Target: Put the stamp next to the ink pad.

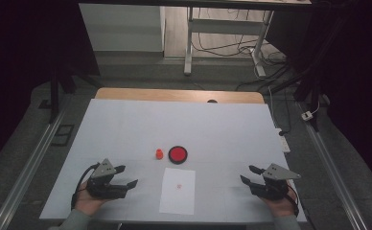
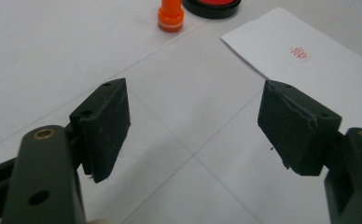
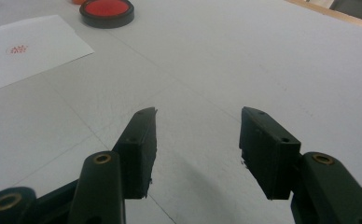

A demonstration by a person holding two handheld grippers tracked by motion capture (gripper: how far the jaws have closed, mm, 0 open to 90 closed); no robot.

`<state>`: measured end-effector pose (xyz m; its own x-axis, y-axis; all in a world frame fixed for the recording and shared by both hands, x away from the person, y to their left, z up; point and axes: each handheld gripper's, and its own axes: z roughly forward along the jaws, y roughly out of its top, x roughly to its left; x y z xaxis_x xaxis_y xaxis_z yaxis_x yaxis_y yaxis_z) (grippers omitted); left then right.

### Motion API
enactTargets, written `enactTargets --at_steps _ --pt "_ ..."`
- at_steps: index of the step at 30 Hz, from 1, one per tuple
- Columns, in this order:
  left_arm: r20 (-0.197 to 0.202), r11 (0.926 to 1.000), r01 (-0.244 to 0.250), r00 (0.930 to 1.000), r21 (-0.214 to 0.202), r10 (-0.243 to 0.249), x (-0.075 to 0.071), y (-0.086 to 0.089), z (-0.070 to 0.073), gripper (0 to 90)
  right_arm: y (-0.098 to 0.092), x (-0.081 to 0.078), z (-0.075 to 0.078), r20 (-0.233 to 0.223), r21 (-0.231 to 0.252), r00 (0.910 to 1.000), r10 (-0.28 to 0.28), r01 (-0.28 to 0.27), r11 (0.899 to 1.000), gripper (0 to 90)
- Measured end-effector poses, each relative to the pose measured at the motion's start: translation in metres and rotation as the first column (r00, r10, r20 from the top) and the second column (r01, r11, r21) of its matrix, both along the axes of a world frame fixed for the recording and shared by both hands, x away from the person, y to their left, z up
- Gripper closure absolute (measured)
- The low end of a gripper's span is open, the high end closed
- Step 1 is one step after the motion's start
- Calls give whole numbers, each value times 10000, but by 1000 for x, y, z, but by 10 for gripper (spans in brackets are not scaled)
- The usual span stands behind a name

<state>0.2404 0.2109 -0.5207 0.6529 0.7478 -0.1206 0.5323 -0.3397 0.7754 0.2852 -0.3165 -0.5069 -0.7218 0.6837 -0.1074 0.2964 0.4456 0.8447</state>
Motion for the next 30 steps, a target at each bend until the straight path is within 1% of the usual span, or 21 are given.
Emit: enactTargets --at_steps 1,3,8,12,20,30 --pt "-18 10000 -36 10000 -24 36 0 2 -1 254 0 0 0 -21 -76 10000 -8 8 10000 458" --pt "-32 10000 -77 10000 -42 77 0 4 -1 254 -1 0 -1 -10 -81 10000 67 -67 9999 457" --pt "-76 9998 -54 10000 -173 53 0 5 -1 254 -2 0 -1 17 -72 10000 13 -13 10000 458" --pt "-59 9998 -57 10000 -184 56 0 5 -1 254 -3 0 -1 -9 -32 10000 -22 22 10000 458" --pt "-98 9995 -107 9999 -296 104 1 7 -1 254 -2 0 -2 -3 -106 10000 4 -4 9999 458" --pt "-148 9994 -124 9998 -313 119 1 7 -1 253 -2 0 -2 7 -103 10000 15 -15 9999 457"
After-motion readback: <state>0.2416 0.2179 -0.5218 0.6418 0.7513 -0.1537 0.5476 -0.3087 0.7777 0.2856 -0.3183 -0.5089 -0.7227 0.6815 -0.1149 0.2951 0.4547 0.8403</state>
